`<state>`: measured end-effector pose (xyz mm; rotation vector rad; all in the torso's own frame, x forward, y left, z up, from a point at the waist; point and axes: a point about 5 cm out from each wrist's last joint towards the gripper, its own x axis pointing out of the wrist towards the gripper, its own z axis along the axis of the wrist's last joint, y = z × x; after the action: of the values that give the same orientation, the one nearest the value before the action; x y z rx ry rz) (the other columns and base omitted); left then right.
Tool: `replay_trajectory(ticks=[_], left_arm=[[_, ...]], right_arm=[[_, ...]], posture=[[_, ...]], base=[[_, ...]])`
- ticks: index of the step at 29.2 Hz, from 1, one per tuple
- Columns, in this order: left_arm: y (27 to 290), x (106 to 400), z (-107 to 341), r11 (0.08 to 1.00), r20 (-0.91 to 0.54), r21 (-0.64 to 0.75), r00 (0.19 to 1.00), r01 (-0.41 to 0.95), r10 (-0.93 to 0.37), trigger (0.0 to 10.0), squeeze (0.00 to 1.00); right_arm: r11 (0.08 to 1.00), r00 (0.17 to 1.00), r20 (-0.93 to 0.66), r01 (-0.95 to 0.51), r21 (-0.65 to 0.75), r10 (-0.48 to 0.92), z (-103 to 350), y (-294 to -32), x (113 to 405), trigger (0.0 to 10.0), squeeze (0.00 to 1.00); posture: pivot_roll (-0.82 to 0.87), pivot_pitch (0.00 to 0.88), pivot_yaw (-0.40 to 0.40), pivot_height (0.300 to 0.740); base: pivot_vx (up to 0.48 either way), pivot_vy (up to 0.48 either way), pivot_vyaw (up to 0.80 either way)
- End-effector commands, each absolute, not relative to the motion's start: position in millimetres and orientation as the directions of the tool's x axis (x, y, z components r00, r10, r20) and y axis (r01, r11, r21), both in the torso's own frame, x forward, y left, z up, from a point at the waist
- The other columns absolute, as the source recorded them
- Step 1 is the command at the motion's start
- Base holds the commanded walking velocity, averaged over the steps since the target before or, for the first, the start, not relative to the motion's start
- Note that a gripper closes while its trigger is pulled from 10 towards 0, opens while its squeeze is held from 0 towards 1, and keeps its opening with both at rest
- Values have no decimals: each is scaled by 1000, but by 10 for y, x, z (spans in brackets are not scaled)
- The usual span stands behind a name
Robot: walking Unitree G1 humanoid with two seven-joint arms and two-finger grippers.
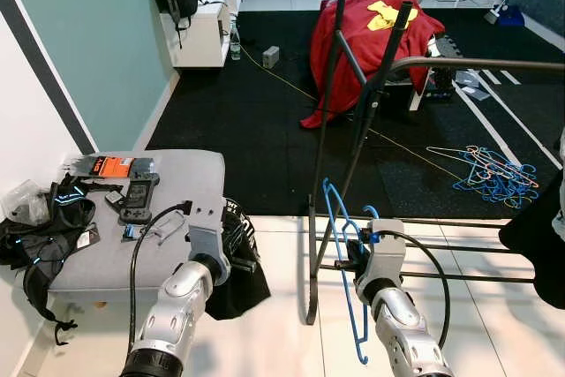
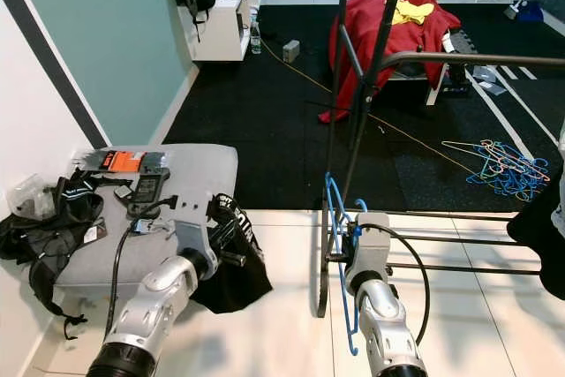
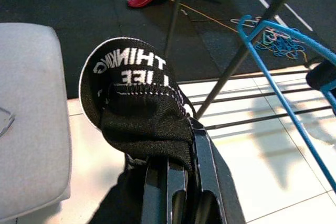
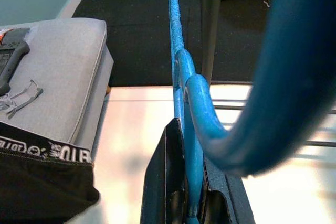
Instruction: Hang hanger
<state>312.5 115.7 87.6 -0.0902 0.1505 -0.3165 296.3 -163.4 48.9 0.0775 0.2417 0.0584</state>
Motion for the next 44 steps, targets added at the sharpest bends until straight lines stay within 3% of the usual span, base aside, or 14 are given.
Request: replay_trajectory(ticks=[1, 24, 36, 44], left_arm=[[1159, 3116, 850, 944, -147, -101, 934, 314, -327, 10000, 0], [1108, 3119, 841, 938, -145, -104, 928, 330, -342, 10000, 0], [1131, 3115, 798, 935, -180, -132, 920, 330, -350, 10000, 0], [1158, 3164, 820, 950, -168, -96, 936, 296, -308, 10000, 0]], right_arm=[[994, 968, -242, -49, 94, 71, 495, -1628, 2963, 10000, 0], [995, 969, -236, -57, 82, 75, 521, -1654, 2988, 10000, 0], [995, 969, -233, -60, 82, 78, 533, -1640, 3003, 10000, 0], [994, 972, -219, -68, 80, 84, 553, -1674, 2994, 10000, 0]], posture=[[-97, 57, 24, 740], [-108, 24, 13, 740], [-110, 32, 17, 740], [-117, 42, 21, 740]], base=[[0, -450, 0], [0, -447, 0], [0, 360, 0], [0, 0, 0]])
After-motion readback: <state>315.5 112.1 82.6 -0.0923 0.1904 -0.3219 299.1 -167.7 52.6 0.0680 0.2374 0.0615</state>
